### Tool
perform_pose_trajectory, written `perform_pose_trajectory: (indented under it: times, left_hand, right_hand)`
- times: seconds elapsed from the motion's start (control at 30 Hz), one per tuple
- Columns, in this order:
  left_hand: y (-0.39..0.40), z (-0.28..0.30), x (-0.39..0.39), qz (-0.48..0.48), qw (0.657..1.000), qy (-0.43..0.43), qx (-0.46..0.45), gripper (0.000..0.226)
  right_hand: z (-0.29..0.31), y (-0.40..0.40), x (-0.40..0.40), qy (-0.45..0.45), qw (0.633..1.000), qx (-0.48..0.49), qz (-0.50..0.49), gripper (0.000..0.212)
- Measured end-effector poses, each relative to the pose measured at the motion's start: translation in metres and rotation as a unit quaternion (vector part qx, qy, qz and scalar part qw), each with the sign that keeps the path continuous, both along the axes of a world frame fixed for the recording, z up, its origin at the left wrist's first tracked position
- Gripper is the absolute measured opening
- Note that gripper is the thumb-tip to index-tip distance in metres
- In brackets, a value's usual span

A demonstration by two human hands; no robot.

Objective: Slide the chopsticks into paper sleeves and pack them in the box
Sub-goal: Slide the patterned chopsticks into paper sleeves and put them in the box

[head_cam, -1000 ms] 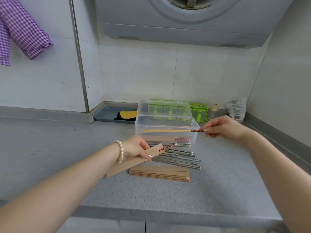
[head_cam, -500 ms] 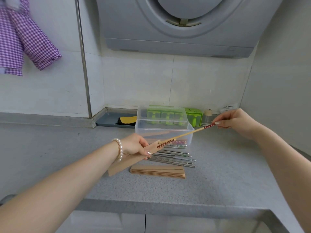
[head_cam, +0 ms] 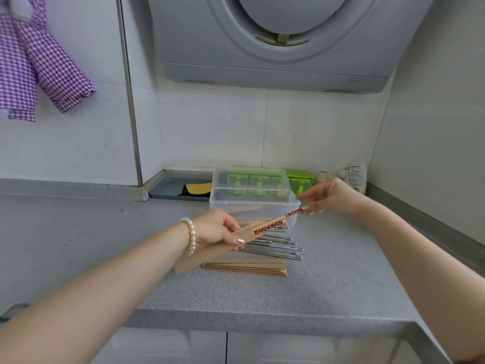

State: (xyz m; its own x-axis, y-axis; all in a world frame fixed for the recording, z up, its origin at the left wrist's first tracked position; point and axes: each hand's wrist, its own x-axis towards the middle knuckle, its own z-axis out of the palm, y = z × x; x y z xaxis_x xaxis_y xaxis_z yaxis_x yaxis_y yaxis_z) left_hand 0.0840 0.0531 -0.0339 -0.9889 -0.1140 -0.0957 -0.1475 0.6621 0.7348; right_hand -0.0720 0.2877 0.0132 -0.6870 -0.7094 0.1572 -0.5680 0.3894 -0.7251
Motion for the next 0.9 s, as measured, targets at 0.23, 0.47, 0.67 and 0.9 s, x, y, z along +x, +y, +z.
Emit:
perform_pose_trajectory:
  times: [0.23, 0.47, 0.67, 0.9]
  left_hand:
    - [0.005, -0.001, 0.000, 0.017, 1.000, 0.000, -0.008, 0.008]
    - [0.009, -0.001, -0.001, 0.017, 0.999, 0.005, -0.027, 0.007]
    - [0.010, 0.000, -0.003, 0.022, 0.999, 0.005, -0.025, 0.012]
    - [0.006, -0.005, -0.005, 0.027, 0.999, 0.006, -0.017, 0.010]
  right_hand:
    - [-0.014, -0.026, 0.014, -0.065, 0.998, -0.014, 0.010, 0.024]
    - [-0.023, -0.044, 0.021, -0.108, 0.994, -0.003, 0.009, 0.023]
    - [-0.028, -0.054, 0.029, -0.132, 0.991, 0.000, 0.018, 0.027]
    - [-0.032, -0.060, 0.033, -0.144, 0.989, 0.007, 0.026, 0.028]
